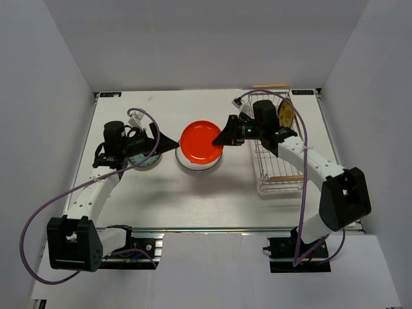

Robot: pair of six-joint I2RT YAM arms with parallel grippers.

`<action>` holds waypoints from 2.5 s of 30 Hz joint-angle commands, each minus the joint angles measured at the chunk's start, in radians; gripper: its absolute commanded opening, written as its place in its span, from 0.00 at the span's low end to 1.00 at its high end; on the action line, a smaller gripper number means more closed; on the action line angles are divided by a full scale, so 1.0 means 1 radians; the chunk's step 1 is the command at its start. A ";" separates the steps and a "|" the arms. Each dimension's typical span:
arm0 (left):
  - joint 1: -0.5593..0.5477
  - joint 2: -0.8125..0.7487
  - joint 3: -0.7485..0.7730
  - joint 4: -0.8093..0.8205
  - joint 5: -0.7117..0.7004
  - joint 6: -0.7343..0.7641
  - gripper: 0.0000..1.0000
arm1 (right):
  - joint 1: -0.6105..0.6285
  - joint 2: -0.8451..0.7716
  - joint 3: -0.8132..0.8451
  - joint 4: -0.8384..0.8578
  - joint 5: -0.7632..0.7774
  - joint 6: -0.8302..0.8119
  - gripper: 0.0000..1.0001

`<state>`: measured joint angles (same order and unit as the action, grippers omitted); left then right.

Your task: Unload the plates from the dish rack

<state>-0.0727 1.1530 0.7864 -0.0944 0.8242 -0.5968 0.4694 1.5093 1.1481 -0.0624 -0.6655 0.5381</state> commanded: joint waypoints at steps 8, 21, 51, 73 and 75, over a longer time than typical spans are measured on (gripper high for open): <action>-0.050 0.050 0.007 0.041 -0.022 0.002 0.50 | 0.107 0.100 0.097 0.108 -0.089 0.083 0.02; -0.059 -0.041 0.063 -0.141 -0.288 -0.044 0.00 | 0.103 0.029 0.153 -0.135 0.218 -0.015 0.89; 0.136 0.211 0.034 -0.225 -0.927 -0.192 0.00 | -0.196 -0.205 0.050 -0.321 0.713 -0.141 0.89; 0.145 0.254 0.151 -0.436 -1.016 -0.193 0.98 | -0.331 -0.164 0.102 -0.344 0.912 -0.222 0.89; 0.136 0.258 0.187 -0.478 -1.043 -0.189 0.98 | -0.351 -0.112 0.131 -0.336 0.967 -0.279 0.89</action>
<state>0.0643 1.4113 0.9009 -0.5053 -0.1677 -0.8036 0.1390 1.3472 1.2076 -0.4198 0.1822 0.3412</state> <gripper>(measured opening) 0.980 0.889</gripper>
